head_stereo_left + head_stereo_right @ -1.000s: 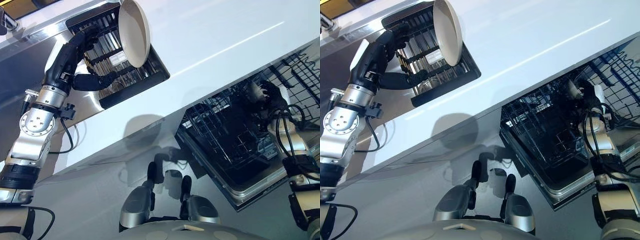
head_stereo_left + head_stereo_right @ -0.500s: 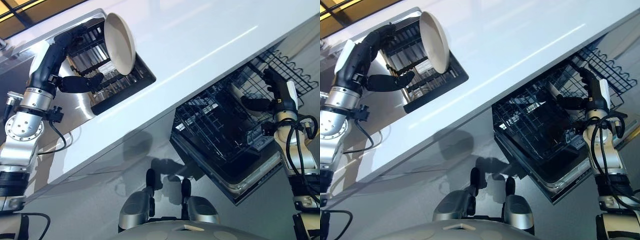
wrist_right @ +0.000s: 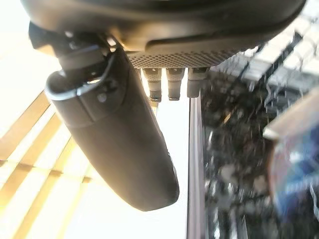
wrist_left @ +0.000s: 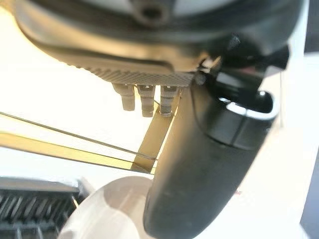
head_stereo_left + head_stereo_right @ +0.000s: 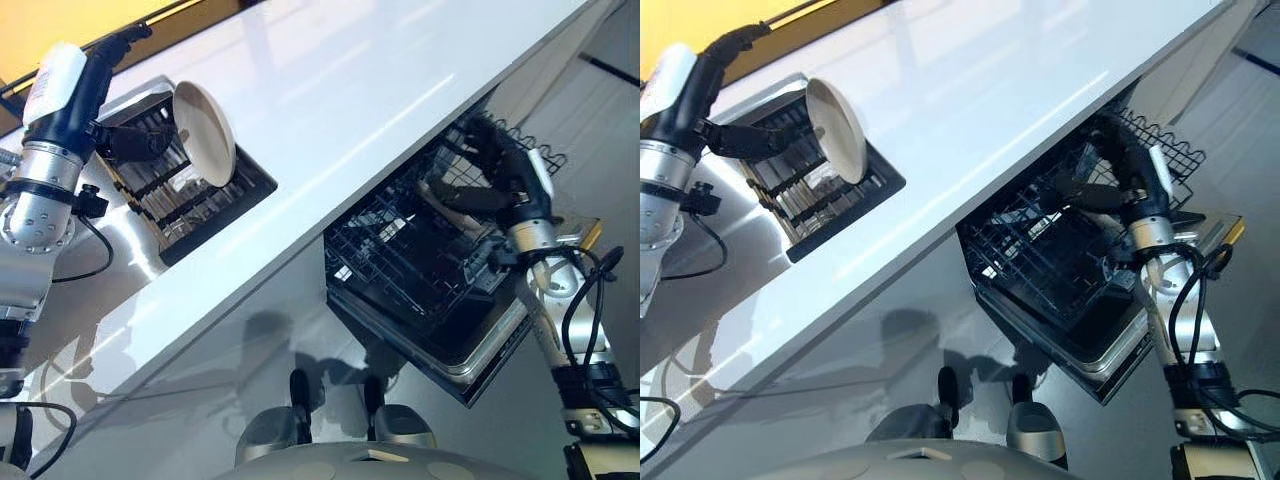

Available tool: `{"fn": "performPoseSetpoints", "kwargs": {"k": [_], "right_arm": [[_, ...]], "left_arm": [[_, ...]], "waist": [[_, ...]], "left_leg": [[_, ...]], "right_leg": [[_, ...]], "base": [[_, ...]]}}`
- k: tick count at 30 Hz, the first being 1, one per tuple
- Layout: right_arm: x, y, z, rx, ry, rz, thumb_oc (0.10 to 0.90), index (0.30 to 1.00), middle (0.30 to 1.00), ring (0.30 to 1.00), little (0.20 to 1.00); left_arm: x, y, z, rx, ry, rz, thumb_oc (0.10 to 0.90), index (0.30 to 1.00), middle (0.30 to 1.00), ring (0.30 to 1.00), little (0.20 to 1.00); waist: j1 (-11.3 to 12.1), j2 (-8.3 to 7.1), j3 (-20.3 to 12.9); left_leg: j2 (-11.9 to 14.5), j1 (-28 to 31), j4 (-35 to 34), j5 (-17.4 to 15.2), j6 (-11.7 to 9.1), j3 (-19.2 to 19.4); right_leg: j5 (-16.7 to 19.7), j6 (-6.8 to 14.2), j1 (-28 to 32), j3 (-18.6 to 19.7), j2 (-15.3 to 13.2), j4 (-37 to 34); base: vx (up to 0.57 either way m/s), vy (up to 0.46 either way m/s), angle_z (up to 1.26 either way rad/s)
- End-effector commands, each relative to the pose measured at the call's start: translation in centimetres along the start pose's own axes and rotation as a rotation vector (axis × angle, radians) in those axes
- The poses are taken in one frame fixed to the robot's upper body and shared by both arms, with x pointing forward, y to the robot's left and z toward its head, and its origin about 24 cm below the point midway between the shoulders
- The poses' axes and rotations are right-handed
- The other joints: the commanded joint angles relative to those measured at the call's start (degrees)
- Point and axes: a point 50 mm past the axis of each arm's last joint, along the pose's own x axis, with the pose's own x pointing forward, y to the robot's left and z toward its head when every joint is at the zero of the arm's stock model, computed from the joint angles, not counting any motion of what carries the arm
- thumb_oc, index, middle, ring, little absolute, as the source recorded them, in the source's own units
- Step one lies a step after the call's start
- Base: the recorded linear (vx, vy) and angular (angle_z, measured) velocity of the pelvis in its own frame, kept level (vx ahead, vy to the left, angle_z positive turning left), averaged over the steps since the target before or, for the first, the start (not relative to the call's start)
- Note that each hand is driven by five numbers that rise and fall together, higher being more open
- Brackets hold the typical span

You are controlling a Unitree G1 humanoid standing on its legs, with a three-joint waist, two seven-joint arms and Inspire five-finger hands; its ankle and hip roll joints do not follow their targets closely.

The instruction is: Pick up plates and place into dishwasher.

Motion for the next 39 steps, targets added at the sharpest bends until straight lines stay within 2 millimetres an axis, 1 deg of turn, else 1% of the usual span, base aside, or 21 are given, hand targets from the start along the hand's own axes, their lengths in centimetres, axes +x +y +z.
{"fn": "performPoseSetpoints", "kwargs": {"k": [1,6,8,16,20,23,27,32,33,38,39], "right_arm": [[-0.1,0.6,3.9,0.007,-0.227,0.096,0.8,0.9,0.9,0.9,0.9],[-0.3,1.6,3.9,0.033,-0.229,0.156,0.8,0.9,0.9,0.9,0.9],[-0.4,2.0,4.1,0.069,-0.242,0.17,0.8,0.9,0.9,0.9,0.9],[-1.1,2.2,4.4,0.13,-0.264,0.155,0.8,0.9,0.9,0.9,0.9],[-1.2,2.2,4.2,0.131,-0.253,0.144,0.8,0.9,0.9,0.9,0.9],[-1.3,2.2,4.1,0.128,-0.245,0.143,0.8,0.9,0.9,0.9,0.9],[-1.4,2.2,4.0,0.128,-0.24,0.143,0.8,0.9,0.9,0.9,0.9],[-1.3,2.0,4.3,0.107,-0.243,0.14,0.8,0.9,0.9,0.9,0.9],[-1.2,1.9,4.4,0.103,-0.244,0.139,0.8,0.9,0.9,0.9,0.9],[-1.0,1.9,4.7,0.088,-0.247,0.135,0.8,0.9,0.9,0.9,0.9],[-1.0,1.9,4.8,0.087,-0.248,0.134,0.8,0.9,0.9,0.9,0.9]], "left_arm": [[1.7,3.1,-0.8,0.174,0.048,0.129,0.8,0.9,0.9,0.9,0.9],[2.3,3.6,-1.6,0.325,0.096,0.107,0.8,0.9,0.9,0.9,0.9],[2.7,3.9,-1.7,0.435,0.113,0.078,0.8,0.9,0.9,0.9,0.9],[3.5,4.2,-2.2,0.754,0.148,-0.02,0.8,0.9,0.9,0.9,0.9],[3.9,4.2,-2.2,0.83,0.156,-0.052,0.8,0.9,0.9,0.9,0.9],[4.0,4.1,-2.1,0.856,0.159,-0.067,0.8,0.9,0.9,0.9,0.9],[4.1,3.5,-2.2,0.921,0.159,-0.125,0.8,0.9,0.9,0.9,0.9],[4.2,2.6,-2.6,1.041,0.196,-0.3,0.8,0.9,0.9,0.9,0.9],[4.2,2.5,-2.6,1.069,0.211,-0.359,0.8,0.9,0.9,0.9,0.9],[3.9,1.9,-3.7,1.115,0.345,-0.574,0.8,0.9,0.9,0.9,0.9],[3.9,1.8,-3.7,1.121,0.351,-0.587,0.8,0.9,0.9,0.9,0.9]], "waist": [[-1.9,2.35,-9.3],[-2.9,2.75,-9.4],[-3.5,2.96,-9.3],[-5.3,3.69,-8.9],[-5.7,3.89,-9.0],[-5.8,3.93,-9.1],[-6.0,3.87,-9.2],[-6.2,4.17,-9.2],[-6.3,4.28,-9.1],[-6.3,4.51,-9.0],[-6.3,4.49,-8.9]], "left_leg": [[-4.6,3.1,0.4,-8.6,2.5,0.9],[-4.7,3.0,0.5,-8.8,2.9,2.2],[-4.9,3.0,0.4,-9.0,3.3,2.8],[-5.4,2.6,0.4,-9.3,4.0,4.0],[-5.5,2.5,0.4,-9.5,4.0,4.3],[-5.6,2.5,0.4,-9.5,4.1,4.4],[-5.7,2.6,0.3,-9.7,4.2,4.6],[-5.8,2.6,0.4,-9.8,4.3,4.5],[-5.8,2.6,0.3,-9.8,4.4,4.4],[-5.8,2.7,0.4,-9.9,4.4,4.3],[-5.8,2.7,0.4,-9.9,4.4,4.3]], "right_leg": [[-2.3,2.3,-4.2,-0.3,3.0,6.0],[-1.9,2.9,-5.2,1.1,2.8,6.4],[-1.4,3.3,-5.8,2.0,2.7,7.0],[0.0,4.5,-8.5,4.1,2.2,9.6],[0.2,4.8,-8.9,4.5,2.1,9.6],[0.4,4.9,-9.1,4.6,2.1,9.6],[0.6,5.0,-9.4,4.8,2.0,9.8],[0.7,5.2,-9.8,4.9,2.0,10.1],[0.8,5.3,-9.8,5.0,2.1,10.1],[0.9,5.5,-9.8,5.1,2.1,10.3],[0.9,5.5,-9.8,5.1,2.1,10.3]], "base": [[0.01,0.098,-0.24],[0.02,0.095,-0.27],[0.03,0.102,-0.26],[0.03,0.082,-0.19],[0.04,0.049,-0.12],[0.04,0.03,-0.03],[0.04,0.022,-0.03],[0.02,0.02,-0.08],[0.01,0.011,-0.1],[0.0,0.002,-0.01],[0.0,0.0,0.0]]}}
